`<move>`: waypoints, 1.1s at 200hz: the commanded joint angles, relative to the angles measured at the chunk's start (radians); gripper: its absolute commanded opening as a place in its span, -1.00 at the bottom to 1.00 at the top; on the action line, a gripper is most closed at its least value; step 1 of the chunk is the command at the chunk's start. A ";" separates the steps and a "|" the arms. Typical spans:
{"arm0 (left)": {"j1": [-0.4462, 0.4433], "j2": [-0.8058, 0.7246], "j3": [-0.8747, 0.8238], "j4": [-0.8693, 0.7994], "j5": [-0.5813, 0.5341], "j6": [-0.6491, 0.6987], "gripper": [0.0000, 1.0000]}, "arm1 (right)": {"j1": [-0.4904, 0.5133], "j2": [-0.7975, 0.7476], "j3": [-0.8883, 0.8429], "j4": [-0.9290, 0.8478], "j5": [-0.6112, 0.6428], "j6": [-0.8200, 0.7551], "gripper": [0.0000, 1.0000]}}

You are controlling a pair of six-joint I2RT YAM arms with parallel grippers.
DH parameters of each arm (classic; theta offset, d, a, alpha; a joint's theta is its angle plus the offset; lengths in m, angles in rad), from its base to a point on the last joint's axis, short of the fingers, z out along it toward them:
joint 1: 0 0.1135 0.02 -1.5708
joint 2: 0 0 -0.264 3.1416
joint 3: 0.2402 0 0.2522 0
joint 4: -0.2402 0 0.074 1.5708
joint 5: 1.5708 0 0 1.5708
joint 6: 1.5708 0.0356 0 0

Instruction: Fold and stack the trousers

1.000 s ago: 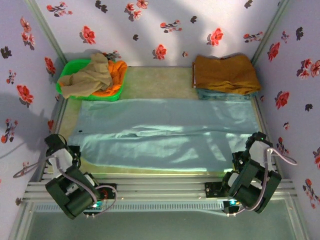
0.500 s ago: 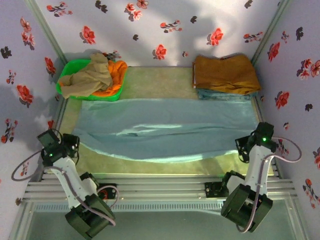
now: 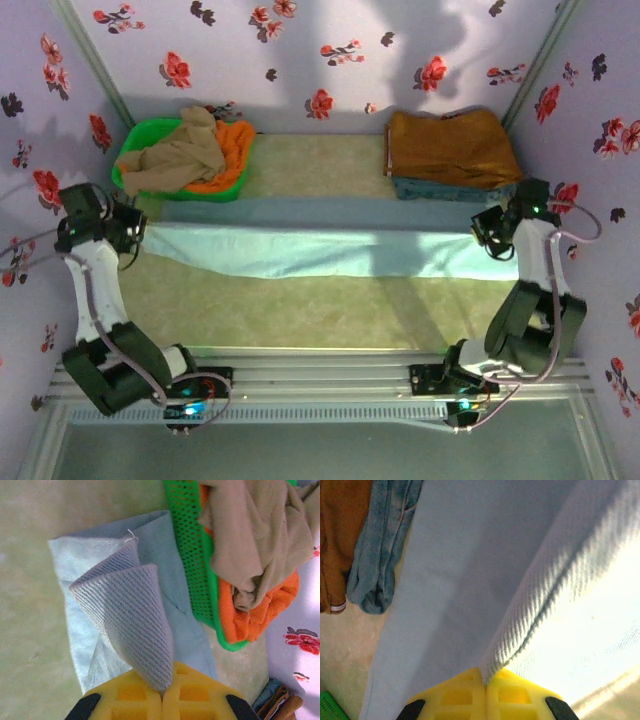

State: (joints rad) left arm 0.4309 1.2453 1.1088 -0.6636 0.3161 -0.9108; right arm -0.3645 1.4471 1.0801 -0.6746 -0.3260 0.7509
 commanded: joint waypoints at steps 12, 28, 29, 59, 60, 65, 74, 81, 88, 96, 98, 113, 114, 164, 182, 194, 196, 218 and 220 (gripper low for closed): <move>-0.050 0.189 0.153 0.087 -0.157 0.015 -1.00 | 0.037 0.229 0.153 0.100 0.015 -0.023 -1.00; -0.071 0.268 0.184 0.091 -0.185 0.024 -1.00 | 0.075 0.341 0.250 0.063 0.032 -0.058 -1.00; -0.071 0.270 0.184 0.093 -0.186 0.024 -1.00 | 0.078 0.346 0.250 0.061 0.040 -0.060 -1.00; -0.088 0.358 0.194 0.133 -0.218 0.012 -1.00 | 0.096 0.445 0.326 0.078 0.074 -0.060 -1.00; -0.089 0.361 0.196 0.133 -0.219 0.012 -1.00 | 0.096 0.449 0.329 0.076 0.074 -0.061 -1.00; -0.094 0.375 0.201 0.133 -0.226 0.013 -1.00 | 0.098 0.467 0.346 0.069 0.073 -0.063 -1.00; -0.100 0.402 0.214 0.130 -0.233 0.015 -1.00 | 0.101 0.497 0.368 0.061 0.075 -0.068 -1.00; -0.106 0.424 0.221 0.130 -0.234 0.015 -1.00 | 0.103 0.517 0.379 0.059 0.074 -0.071 -1.00; -0.111 0.443 0.228 0.130 -0.238 0.014 -1.00 | 0.105 0.532 0.385 0.059 0.078 -0.073 -1.00; -0.117 0.464 0.235 0.131 -0.245 0.011 -1.00 | 0.107 0.543 0.384 0.063 0.081 -0.076 -1.00; -0.118 0.470 0.236 0.131 -0.246 0.009 -1.00 | 0.107 0.546 0.385 0.065 0.082 -0.076 -1.00; -0.125 0.511 0.254 0.133 -0.249 0.004 -1.00 | 0.107 0.563 0.385 0.075 0.076 -0.073 -0.94; -0.125 0.514 0.255 0.132 -0.248 0.004 -1.00 | 0.108 0.564 0.385 0.076 0.075 -0.073 -0.94; -0.151 0.513 0.267 0.112 -0.224 0.030 0.97 | 0.125 0.493 0.347 0.090 0.057 -0.065 0.00; -0.152 0.401 0.191 0.111 -0.225 0.051 0.99 | 0.171 0.401 0.284 0.111 0.067 -0.059 0.23; -0.150 0.310 0.116 0.116 -0.228 0.055 1.00 | 0.227 0.336 0.233 0.122 0.090 -0.059 0.23; -0.150 0.295 0.097 0.119 -0.228 0.056 1.00 | 0.239 0.326 0.224 0.127 0.092 -0.060 0.23; -0.150 0.155 -0.059 0.121 -0.224 0.043 0.97 | 0.385 0.259 0.146 0.157 0.123 -0.052 0.17; -0.150 0.145 -0.072 0.122 -0.221 0.043 0.96 | 0.400 0.256 0.142 0.162 0.123 -0.052 0.15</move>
State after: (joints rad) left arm 0.2859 1.5192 1.1629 -0.5323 0.1059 -0.8845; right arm -0.1059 1.7760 1.2877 -0.5549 -0.2417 0.6895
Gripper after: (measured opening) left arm 0.996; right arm 0.599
